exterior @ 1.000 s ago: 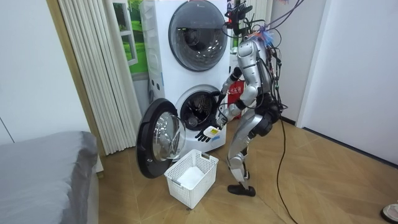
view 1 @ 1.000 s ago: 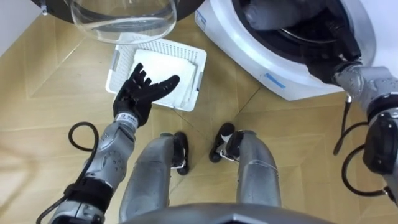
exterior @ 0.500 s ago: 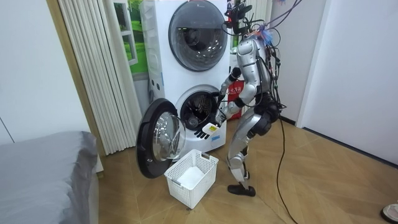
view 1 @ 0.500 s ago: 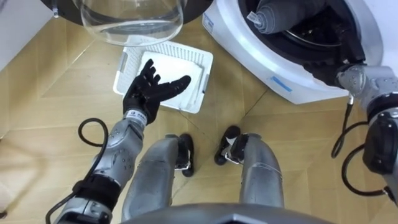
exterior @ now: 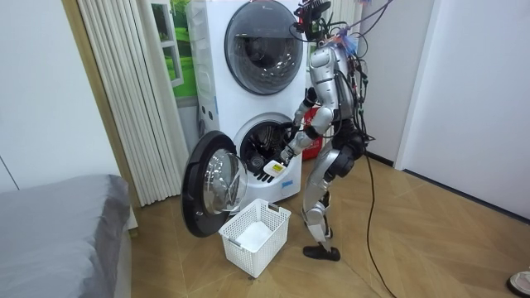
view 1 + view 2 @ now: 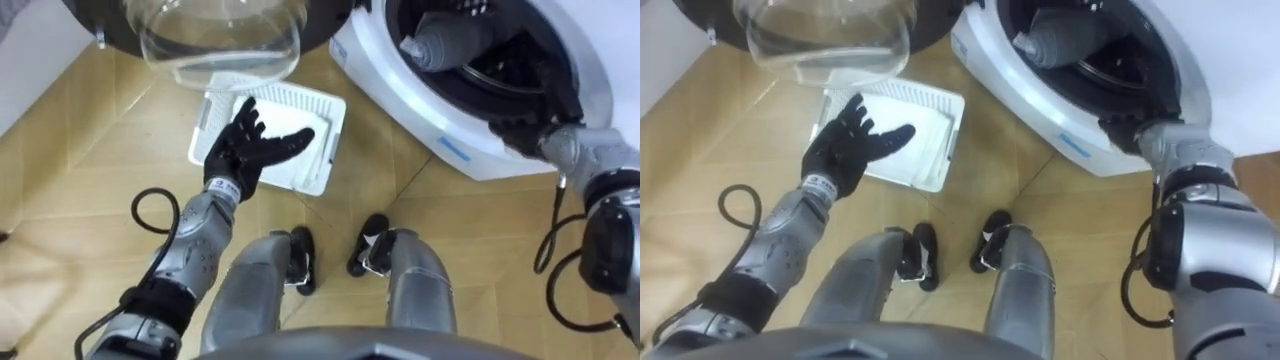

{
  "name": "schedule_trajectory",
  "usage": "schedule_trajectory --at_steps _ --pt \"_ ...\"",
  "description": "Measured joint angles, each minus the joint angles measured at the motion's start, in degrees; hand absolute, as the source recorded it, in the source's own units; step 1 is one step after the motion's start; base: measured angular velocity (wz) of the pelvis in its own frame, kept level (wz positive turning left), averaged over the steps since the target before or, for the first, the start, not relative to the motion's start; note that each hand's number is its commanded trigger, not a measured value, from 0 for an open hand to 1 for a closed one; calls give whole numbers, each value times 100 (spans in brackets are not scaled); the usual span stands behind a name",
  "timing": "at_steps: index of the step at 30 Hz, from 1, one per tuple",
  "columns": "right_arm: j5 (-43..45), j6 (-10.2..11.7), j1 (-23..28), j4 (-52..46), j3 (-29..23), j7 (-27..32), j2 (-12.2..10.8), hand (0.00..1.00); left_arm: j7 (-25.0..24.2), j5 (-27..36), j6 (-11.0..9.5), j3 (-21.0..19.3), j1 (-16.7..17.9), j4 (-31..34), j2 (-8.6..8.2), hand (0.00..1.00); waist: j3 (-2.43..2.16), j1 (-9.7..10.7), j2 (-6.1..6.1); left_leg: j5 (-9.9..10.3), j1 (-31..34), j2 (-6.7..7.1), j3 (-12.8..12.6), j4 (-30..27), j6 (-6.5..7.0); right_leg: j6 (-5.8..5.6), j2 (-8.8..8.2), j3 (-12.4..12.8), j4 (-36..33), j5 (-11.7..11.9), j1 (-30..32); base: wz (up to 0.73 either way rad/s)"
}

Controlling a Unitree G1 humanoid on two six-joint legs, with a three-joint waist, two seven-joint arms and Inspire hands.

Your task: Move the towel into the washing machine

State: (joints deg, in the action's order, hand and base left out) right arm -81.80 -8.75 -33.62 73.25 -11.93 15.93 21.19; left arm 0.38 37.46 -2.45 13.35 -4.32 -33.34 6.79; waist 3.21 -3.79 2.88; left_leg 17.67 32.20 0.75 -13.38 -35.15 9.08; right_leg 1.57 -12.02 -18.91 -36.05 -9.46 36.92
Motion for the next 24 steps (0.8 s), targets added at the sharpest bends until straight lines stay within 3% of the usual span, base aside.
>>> schedule_trajectory --at_steps 5,9,12,15,18,24 --pt "1096 695 825 -29 402 -240 -311 0 -4 -373 -15 30 119 -404 92 0 -44 -14 -133 -31 -671 -40 14 518 -54 -129 240 30 632 107 -720 -2" --pt "1960 1335 1868 59 561 -436 -365 0 6 -1043 -50 -25 493 -562 280 0 -137 55 -229 -74 -1308 -118 -10 1051 -127 -197 524 24 1415 305 -1430 -16" --pt "2629 1417 2747 84 829 -703 -449 0 5 -1714 -97 -150 744 -904 363 0 -204 123 -221 -121 -1855 -125 -66 1434 -206 -233 637 160 1714 330 -1872 -16" --pt "3641 1417 3231 89 842 -907 -638 0 18 -2589 -159 -489 1111 -1130 386 0 -260 206 -198 -165 -2242 -147 -145 1683 -281 -228 741 317 1988 336 -2187 -35" --pt "4370 1419 3455 96 1179 -1170 -705 0 43 -3167 -194 -632 1428 -1183 399 0 -283 226 -234 -188 -2593 -178 -144 1874 -324 -206 862 398 2273 386 -2542 -24" --pt "5526 1496 3554 276 1401 -1546 -910 0 146 -3517 -376 -830 1571 -1750 345 0 -292 259 -289 -260 -3258 -201 -145 2335 -448 -190 998 445 2548 393 -3107 0"
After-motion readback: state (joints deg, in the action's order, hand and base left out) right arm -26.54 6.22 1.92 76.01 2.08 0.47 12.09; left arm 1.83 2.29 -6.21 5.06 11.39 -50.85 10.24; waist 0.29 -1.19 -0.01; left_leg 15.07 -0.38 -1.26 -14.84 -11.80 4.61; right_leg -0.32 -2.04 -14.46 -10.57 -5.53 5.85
